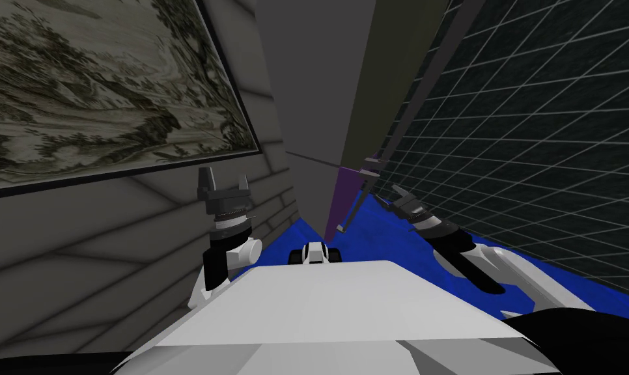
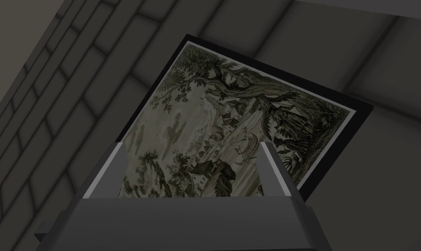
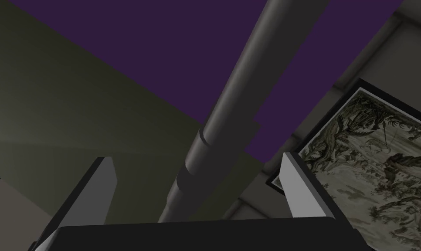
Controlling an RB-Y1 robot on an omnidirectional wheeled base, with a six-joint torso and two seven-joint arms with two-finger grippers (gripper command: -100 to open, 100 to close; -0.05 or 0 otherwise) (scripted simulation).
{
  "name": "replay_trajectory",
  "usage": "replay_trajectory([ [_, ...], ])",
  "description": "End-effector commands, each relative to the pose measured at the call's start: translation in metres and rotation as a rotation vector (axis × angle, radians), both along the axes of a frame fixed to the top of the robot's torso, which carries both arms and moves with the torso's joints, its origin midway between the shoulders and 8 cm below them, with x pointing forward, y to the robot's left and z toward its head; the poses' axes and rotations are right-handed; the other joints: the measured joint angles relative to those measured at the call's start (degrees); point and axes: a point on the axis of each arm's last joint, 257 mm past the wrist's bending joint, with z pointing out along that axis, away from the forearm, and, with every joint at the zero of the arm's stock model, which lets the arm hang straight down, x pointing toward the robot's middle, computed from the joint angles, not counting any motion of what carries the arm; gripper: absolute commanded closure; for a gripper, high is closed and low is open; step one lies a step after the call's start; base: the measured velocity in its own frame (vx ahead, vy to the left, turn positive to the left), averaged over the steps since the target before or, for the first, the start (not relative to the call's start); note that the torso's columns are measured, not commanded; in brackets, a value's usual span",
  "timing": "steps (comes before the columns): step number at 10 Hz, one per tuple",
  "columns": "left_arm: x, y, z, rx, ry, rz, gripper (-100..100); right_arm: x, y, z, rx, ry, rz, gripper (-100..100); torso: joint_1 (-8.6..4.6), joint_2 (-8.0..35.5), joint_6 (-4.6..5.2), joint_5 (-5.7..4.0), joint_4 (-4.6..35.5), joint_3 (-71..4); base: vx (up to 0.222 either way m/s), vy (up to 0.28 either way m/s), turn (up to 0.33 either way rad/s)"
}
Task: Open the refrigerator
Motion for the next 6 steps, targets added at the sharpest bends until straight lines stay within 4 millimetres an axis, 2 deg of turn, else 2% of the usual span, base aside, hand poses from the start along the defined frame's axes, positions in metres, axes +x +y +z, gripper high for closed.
replay_trajectory([
  [1,0.0,0.0,0.0,0.0,0.0,0.0,0,0.005,-0.018,-0.002,-0.152,0.001,-0.041,-100,0.01,0.0,0.01,0.0,0.0,0.0,0.021,0.121,-0.047],
  [6,0.0,0.0,0.0,0.0,0.0,0.0,0,0.014,-0.058,0.002,-0.423,-0.004,-0.124,-100,0.05,0.0,0.0,0.02,0.0,0.0,0.021,0.137,-0.033],
])
